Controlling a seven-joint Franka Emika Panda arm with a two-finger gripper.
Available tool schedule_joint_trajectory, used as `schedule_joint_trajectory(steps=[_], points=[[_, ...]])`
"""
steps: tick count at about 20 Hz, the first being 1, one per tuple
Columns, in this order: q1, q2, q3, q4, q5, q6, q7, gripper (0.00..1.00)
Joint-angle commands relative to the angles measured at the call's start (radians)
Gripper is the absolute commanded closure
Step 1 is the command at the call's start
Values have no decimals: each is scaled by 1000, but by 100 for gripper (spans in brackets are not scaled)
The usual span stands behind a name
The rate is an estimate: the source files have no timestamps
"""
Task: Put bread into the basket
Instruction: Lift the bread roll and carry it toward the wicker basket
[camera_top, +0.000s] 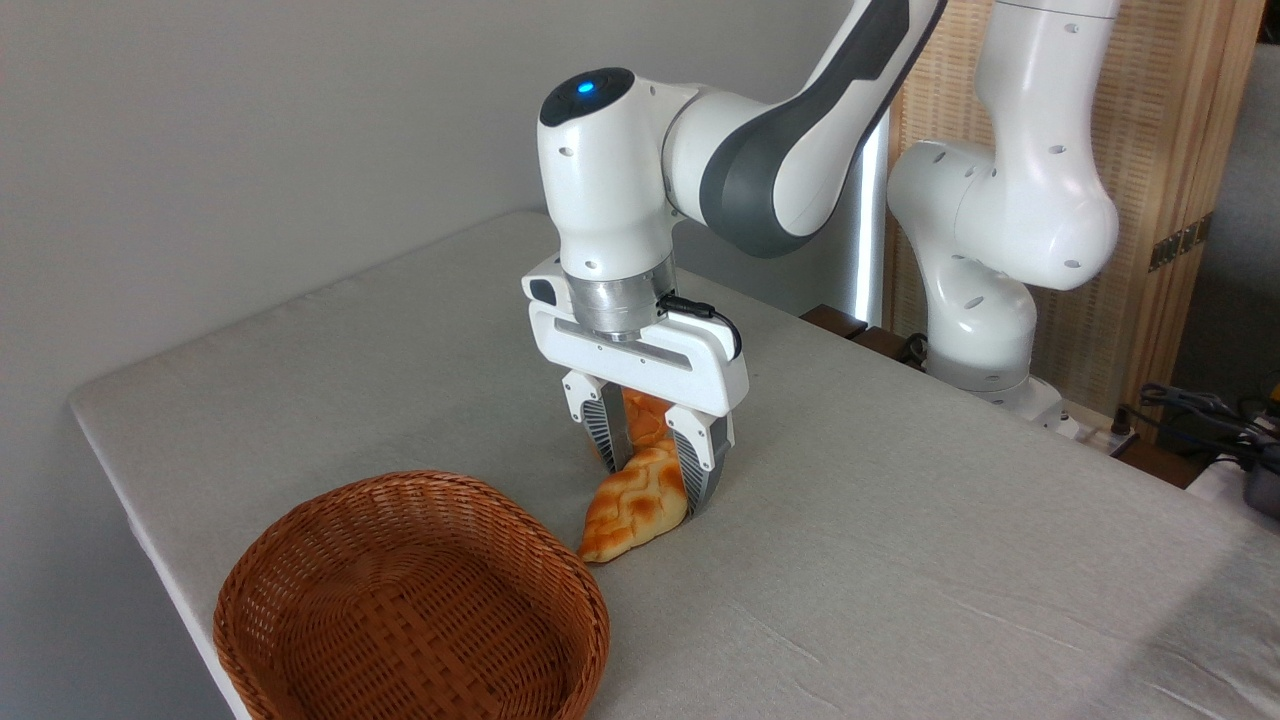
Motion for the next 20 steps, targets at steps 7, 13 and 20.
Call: schedule_joint_trajectory(steps=[7, 13, 20], points=[[-3, -4, 2, -8, 17, 17, 9, 76], [2, -14, 7, 103, 19, -148, 151, 75], [9, 48, 36, 367, -42, -309, 292, 69]])
